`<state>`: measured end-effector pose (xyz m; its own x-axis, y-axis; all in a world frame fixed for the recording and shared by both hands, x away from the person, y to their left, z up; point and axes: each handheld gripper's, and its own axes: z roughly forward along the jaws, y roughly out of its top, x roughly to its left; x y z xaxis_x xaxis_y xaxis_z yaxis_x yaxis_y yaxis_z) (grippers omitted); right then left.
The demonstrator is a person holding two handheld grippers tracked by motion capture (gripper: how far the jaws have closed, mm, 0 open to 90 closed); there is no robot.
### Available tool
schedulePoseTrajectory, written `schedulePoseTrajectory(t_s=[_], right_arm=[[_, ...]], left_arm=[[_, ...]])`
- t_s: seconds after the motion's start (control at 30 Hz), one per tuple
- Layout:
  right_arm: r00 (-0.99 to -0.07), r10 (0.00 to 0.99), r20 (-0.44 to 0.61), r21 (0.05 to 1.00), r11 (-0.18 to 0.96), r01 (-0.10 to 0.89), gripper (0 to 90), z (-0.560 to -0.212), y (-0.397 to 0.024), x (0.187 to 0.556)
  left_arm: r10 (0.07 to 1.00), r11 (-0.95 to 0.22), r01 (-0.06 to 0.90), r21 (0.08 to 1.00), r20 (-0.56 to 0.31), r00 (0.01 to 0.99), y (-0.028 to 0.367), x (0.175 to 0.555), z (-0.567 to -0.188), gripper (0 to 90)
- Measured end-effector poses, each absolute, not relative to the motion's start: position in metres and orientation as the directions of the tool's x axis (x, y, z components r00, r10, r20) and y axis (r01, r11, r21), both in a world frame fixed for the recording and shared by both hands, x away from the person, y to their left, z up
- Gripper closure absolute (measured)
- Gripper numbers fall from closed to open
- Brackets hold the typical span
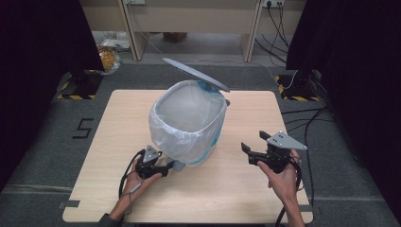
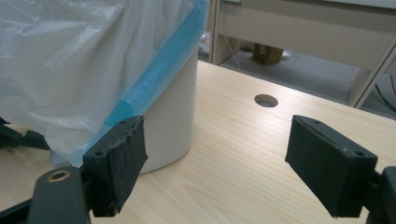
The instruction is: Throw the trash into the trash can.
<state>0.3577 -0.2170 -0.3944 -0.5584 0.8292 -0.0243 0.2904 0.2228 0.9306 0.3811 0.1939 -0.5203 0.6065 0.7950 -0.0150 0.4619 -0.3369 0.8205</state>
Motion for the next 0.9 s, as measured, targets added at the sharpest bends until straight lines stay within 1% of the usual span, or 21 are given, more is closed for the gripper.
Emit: schedulePoseTrajectory(t_s=[0.13,0.2,0.67,0.9], right_arm=[[-0.553,0.833,0.003,0.939,0.188,0.287,19.9,-0.407,-0.219,0.355],[-0.552,0.834,0.006,0.93,0.198,0.309,19.8,-0.413,-0.22,0.356],[-0.551,0.835,0.011,0.919,0.209,0.334,18.6,-0.436,-0.222,0.355],[-0.539,0.842,0.001,0.896,0.238,0.374,17.9,-0.455,-0.226,0.355]], left_arm=[[0.796,-0.334,0.461,0.822,-0.017,0.606,0.194,0.381,-0.52,32.3],[0.795,-0.334,0.461,0.822,-0.016,0.606,0.194,0.381,-0.52,32.3],[0.792,-0.339,0.461,0.82,-0.015,0.61,0.195,0.381,-0.52,32.2],[0.791,-0.337,0.461,0.821,-0.019,0.612,0.195,0.382,-0.52,32.2]])
